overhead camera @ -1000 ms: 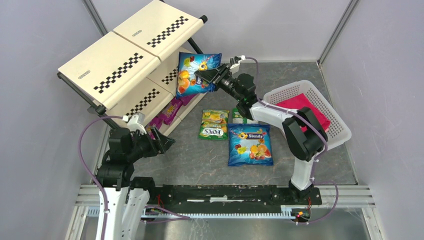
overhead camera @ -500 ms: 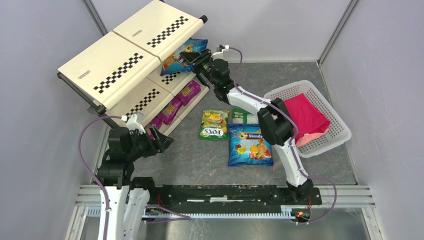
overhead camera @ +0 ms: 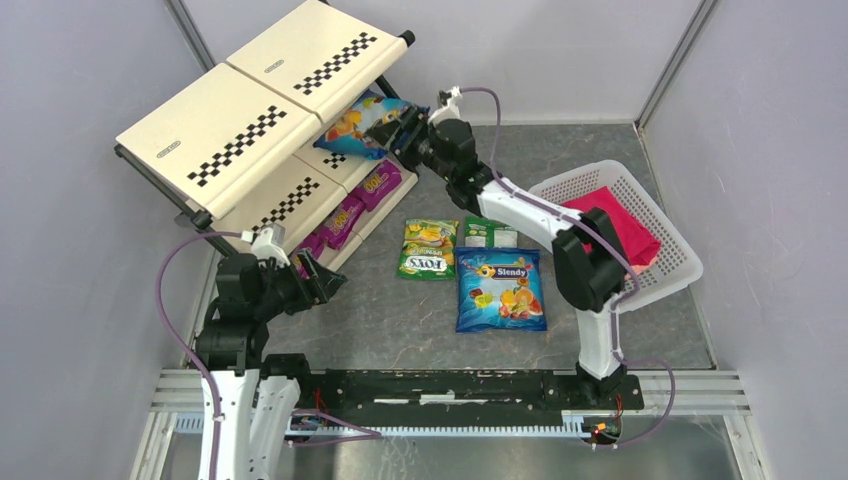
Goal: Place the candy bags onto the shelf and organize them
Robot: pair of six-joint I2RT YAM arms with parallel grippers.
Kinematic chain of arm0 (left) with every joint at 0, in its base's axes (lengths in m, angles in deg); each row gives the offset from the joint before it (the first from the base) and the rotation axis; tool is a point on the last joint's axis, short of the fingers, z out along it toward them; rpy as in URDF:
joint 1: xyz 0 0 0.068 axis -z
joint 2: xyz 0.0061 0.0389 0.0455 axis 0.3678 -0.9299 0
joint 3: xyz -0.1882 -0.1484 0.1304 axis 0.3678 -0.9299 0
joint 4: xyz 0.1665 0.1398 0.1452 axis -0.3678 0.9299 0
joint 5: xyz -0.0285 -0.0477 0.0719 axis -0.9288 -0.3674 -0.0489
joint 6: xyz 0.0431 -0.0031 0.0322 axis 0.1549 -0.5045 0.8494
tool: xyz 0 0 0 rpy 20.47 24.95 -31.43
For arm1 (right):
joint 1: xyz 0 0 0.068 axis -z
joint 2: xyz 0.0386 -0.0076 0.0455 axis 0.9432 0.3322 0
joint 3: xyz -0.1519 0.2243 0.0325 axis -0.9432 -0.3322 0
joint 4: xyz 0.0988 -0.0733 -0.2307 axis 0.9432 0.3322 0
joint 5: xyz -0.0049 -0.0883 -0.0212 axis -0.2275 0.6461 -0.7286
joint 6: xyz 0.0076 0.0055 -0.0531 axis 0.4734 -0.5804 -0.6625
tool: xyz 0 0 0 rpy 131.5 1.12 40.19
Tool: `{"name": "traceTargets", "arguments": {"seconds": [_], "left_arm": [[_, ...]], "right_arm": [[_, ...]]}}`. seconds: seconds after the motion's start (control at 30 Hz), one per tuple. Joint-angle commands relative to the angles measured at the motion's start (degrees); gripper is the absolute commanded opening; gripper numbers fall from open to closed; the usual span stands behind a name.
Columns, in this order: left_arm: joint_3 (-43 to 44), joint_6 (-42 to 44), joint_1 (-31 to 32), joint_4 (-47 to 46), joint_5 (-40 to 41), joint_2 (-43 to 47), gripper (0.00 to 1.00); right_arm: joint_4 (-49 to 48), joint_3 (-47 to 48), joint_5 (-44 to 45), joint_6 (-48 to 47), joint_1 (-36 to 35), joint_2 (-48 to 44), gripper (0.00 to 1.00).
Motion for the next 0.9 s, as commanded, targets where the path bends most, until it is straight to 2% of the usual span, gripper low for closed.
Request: {"name": "traceTargets", "arguments": {"seconds": [0.0,0.07,0.17,0.3,0.4,0.57,0.87], "left_arm": [[-0.3,2.7,-1.0,-2.1,-1.5,-0.6,0.77],[-0.4,2.8,-1.1,-2.2,-1.7,-0.9,0.77],[-0.4,2.9,-1.1,-2.2,-1.8,-1.1,0.77],[-0.5,2.9,-1.1,-2.2,-1.7,-0.7,0.77],[-0.5,2.9,-1.3,-2.2,-1.8,-1.0,0.77],[-0.5,3.1,-1.5,-2.2,-2.4,-2.1,0.77],[-0.6,2.9,-1.6,-2.3,-2.4,-2.0,0.77]], "right_arm": [[-2.1,-10.1,-3.3,-5.5,1.0,-10.7,0.78],[-3.7,-10.6,-3.9,-5.5,1.0,-10.4,0.74],[-5.3,-9.2,-5.8,-3.7,0.9,-8.3,0.56],[-8.4,-7.1,-6.5,-1.6,0.6,-5.8,0.39],[-9.4,-4.9,-5.6,-1.4,0.2,-4.1,0.32],[-9.2,0.6,-3.8,-0.2,-0.3,0.4,0.25],[-6.1,12.2,-0.5,-0.2,-1.4,8.2,0.23]]}}
